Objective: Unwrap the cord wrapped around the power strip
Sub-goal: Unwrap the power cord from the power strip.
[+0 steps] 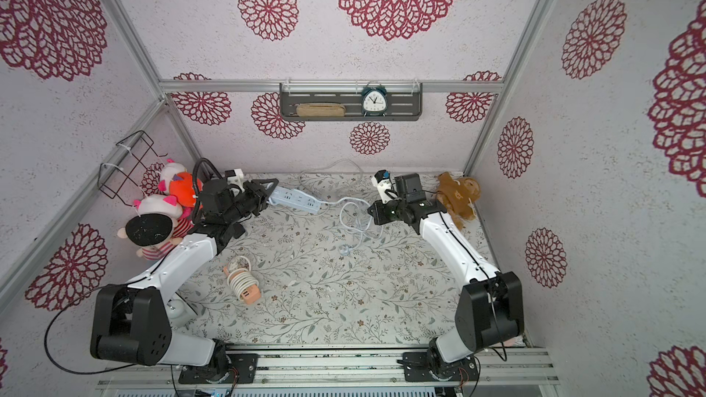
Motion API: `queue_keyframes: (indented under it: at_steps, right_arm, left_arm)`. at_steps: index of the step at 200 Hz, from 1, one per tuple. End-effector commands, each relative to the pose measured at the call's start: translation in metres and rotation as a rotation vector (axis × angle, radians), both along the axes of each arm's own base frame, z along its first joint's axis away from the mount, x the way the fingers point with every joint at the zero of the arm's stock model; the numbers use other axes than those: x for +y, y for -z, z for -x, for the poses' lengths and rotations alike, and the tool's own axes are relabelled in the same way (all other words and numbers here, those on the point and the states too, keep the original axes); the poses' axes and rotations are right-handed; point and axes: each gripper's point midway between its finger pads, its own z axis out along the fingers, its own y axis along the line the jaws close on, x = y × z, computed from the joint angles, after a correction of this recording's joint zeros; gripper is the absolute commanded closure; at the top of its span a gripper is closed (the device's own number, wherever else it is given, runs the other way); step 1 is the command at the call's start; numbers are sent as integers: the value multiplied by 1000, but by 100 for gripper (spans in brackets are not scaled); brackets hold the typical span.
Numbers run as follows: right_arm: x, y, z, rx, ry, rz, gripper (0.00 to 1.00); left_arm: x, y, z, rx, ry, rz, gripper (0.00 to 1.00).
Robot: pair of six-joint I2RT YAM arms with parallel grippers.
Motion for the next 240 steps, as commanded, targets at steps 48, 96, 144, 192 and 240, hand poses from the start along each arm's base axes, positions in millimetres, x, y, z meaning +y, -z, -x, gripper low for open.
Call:
queue_keyframes:
  at_steps: [48, 96, 144, 192, 240]
  right_arm:
    - [-58, 102, -23, 179, 175, 74, 100]
    - [-88, 150, 2, 257, 265, 181, 100]
    - [-110, 181, 31, 306, 315, 266, 100]
    - [-67, 145, 39, 270, 164, 51, 92]
    - [-36, 69, 47, 77, 5, -40, 47]
  left_arm:
    - [7, -102, 14, -238, 121, 237, 100]
    - [76, -82, -6, -243, -155, 402, 100]
    - [108, -62, -1, -207, -346, 260, 100]
    - [91, -66, 1, -164, -360, 91, 100]
    - [49, -65, -9, -138, -310, 86, 100]
